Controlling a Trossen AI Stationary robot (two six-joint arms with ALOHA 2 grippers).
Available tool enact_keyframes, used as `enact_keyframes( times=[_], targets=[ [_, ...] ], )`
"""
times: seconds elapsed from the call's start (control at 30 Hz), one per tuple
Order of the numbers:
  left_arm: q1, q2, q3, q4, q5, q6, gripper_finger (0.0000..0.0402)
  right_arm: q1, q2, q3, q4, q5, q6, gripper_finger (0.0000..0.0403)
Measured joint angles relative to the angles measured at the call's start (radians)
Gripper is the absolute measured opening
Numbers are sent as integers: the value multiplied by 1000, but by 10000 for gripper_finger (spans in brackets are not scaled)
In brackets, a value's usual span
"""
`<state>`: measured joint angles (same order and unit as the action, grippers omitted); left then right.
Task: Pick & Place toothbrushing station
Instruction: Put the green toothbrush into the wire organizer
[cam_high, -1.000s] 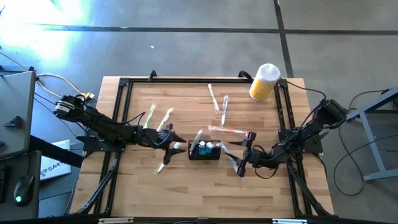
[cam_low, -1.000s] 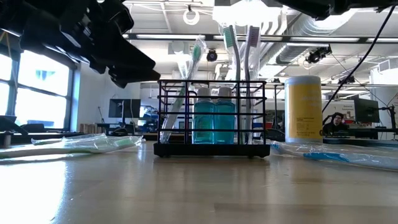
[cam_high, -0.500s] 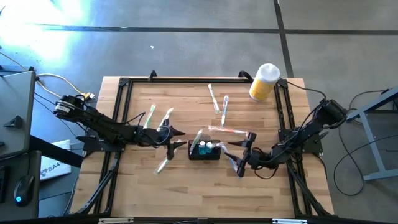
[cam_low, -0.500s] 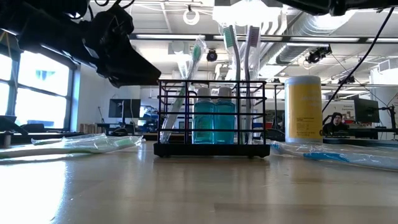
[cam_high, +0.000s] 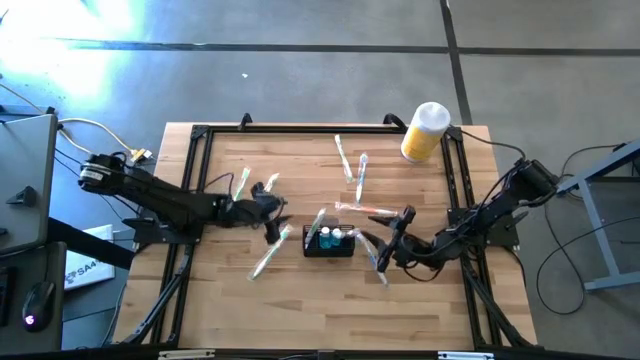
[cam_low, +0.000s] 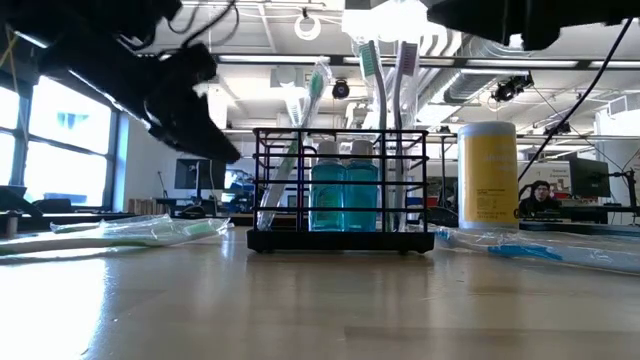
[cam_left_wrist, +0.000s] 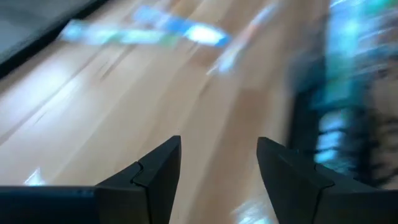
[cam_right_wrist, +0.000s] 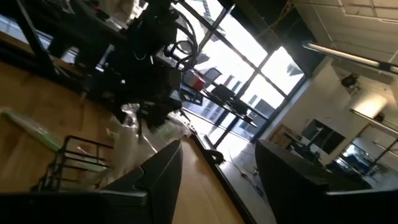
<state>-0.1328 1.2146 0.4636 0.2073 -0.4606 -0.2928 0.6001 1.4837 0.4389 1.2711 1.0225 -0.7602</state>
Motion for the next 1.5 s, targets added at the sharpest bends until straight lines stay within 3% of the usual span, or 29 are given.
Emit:
enact_keyframes(
  times=[0.17,0.37,0.6,0.8,1.03,1.5],
  targets=[
    [152,-44,59,-259,64,-117,204,-51,0,0,-23,38,23,194],
    [346,-38,94,-375,162,-226,204,-93,0,0,-87,35,107,194],
    [476,-37,94,-496,211,-269,204,-104,0,0,-141,23,161,194],
    [493,-37,94,-513,274,-285,204,-104,0,0,-141,22,165,194],
    [493,30,94,-504,275,-281,204,-104,0,0,-141,18,175,194],
    [493,202,99,-441,262,-283,204,-103,0,0,-292,-44,429,194]
  ],
)
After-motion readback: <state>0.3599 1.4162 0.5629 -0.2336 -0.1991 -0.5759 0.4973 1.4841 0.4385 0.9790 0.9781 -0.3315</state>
